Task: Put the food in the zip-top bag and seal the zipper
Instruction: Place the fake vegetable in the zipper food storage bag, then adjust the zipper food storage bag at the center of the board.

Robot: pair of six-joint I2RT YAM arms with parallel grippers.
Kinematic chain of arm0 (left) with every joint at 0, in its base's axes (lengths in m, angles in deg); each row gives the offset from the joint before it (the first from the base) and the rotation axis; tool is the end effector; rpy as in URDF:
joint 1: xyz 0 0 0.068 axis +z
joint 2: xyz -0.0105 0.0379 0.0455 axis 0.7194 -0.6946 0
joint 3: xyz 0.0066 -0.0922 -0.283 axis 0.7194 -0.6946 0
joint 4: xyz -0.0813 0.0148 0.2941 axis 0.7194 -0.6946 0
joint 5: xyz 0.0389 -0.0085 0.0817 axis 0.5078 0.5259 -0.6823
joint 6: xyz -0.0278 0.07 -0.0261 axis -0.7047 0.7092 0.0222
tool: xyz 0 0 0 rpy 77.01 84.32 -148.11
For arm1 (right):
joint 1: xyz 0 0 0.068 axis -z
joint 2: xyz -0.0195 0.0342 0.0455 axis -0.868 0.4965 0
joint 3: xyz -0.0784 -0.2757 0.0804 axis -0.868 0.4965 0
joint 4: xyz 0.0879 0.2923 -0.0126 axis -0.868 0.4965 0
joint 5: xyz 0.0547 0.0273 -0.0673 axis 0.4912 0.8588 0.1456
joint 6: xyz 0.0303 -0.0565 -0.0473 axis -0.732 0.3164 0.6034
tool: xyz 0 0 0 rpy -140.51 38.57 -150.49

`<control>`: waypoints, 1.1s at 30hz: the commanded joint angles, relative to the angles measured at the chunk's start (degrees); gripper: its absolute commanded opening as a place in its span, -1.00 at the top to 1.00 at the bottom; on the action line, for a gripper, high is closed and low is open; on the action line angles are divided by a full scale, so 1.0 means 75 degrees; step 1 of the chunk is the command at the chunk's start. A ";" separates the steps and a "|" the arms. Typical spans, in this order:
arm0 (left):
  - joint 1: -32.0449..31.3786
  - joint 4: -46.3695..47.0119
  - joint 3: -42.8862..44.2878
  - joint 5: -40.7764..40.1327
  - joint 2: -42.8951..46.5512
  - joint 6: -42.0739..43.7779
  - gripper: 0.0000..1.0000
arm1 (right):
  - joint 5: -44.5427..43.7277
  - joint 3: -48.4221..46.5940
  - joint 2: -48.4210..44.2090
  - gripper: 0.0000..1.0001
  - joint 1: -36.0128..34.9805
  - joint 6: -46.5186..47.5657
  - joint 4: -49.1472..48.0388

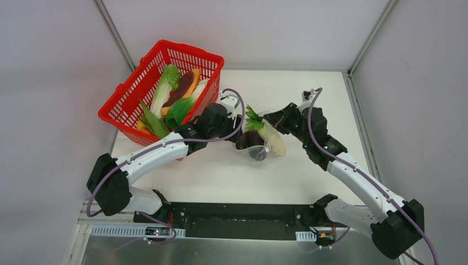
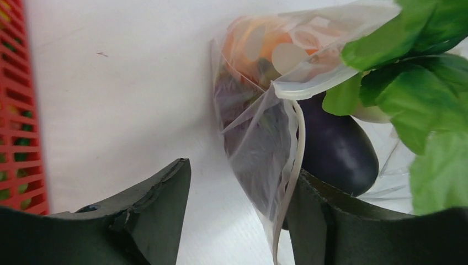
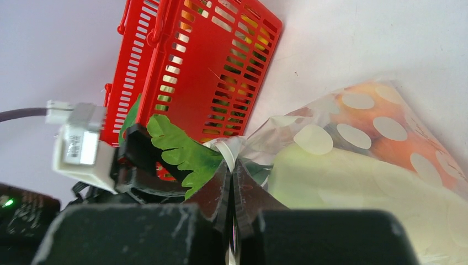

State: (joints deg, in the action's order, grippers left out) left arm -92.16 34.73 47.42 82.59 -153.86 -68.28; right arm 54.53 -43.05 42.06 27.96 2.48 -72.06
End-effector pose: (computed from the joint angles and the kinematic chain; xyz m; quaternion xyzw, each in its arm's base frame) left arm 0.2646 -0.2658 0.2959 0.1946 0.8187 -0.2414 0.4833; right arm 0.2572 0.1654 0.3309 0.0287 0.7575 0.3887 0.5238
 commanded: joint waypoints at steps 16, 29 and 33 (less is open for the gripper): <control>0.0142 -0.0084 0.1457 0.1005 -0.0023 -0.1654 1.00 | 0.1478 -0.1835 0.0551 0.36 0.0836 0.2173 0.1737; 0.0143 -0.0359 0.1717 0.1065 -0.0304 -0.2570 1.00 | 0.2396 -0.2545 -0.0093 0.23 0.0889 0.1913 0.1964; 0.0136 -0.0390 0.1694 0.1088 -0.0334 -0.2735 1.00 | 0.2487 -0.2763 -0.0254 0.20 0.0882 0.2127 0.2201</control>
State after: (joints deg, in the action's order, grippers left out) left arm -91.63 30.20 57.83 89.78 -156.57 -86.12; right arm 69.65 -60.41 42.28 34.49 17.65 -56.32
